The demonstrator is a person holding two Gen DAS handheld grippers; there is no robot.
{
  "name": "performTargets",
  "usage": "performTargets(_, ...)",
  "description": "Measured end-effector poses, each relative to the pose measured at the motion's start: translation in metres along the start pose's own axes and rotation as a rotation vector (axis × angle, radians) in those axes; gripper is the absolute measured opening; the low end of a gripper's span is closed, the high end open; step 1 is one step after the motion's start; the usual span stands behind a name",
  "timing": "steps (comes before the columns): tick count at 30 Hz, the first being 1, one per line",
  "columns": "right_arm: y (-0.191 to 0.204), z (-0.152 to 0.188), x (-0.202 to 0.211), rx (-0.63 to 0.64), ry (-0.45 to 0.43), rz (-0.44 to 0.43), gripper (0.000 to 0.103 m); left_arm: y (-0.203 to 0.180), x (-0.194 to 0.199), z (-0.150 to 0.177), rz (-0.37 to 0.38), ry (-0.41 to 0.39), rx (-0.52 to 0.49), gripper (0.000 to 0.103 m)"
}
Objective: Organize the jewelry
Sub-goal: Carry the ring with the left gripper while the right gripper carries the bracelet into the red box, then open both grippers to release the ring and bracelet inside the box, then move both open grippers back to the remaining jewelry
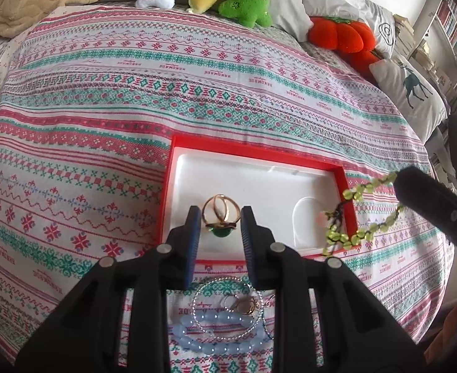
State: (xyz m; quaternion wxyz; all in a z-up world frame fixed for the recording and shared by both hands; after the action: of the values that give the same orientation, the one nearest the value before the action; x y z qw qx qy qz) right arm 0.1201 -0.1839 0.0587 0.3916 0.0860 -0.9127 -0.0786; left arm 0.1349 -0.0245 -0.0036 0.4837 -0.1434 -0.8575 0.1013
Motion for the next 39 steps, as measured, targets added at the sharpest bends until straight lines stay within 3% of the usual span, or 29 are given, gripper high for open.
performTargets(3,0.001,-0.001,-0.009,-0.002,0.009,-0.008,0.008,0.001,0.000,0.001,-0.007,0.000,0.001,0.027)
performTargets(14,-0.050,0.018,-0.053,-0.035,0.147,0.170,0.008,0.004,0.006,0.007,-0.013,0.019,-0.010,0.031)
performTargets(18,-0.054,0.018,-0.051,-0.046,0.157,0.184,0.016,0.002,0.009,0.007,-0.010,0.021,-0.013,0.040)
performTargets(28,-0.038,0.024,-0.027,0.026,0.181,0.182,0.023,-0.002,0.036,0.013,0.013,0.012,0.000,0.071)
performTargets(31,-0.034,0.029,-0.017,0.053,0.186,0.179,0.030,0.000,0.043,0.017,0.021,0.019,0.009,0.075)
performTargets(32,-0.032,0.031,-0.014,0.065,0.185,0.181,0.042,0.001,0.046,0.019,0.023,0.022,0.010,0.075)
performTargets(33,-0.030,0.033,-0.011,0.074,0.183,0.182,0.063,0.002,0.048,0.021,0.022,0.026,0.008,0.076)
performTargets(34,-0.029,0.036,-0.007,0.077,0.177,0.183,0.069,0.004,0.051,0.024,0.017,0.032,0.004,0.077)
performTargets(39,-0.032,0.048,-0.001,0.070,0.225,0.210,0.072,0.012,0.058,0.036,-0.011,0.058,-0.005,0.081)
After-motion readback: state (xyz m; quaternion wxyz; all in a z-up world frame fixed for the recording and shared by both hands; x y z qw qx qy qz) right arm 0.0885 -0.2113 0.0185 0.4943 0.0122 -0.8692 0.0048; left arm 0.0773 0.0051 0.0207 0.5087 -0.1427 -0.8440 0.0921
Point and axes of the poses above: each gripper's, at about its wrist camera, not at the fingertips, and x roughly against the way its jaws point, y to its left, z to its underside, the point moved 2 cm from there along -x, roughly the way its jaws point, and after that the axes turned 4 degrees about z, right-handed, at the moved point
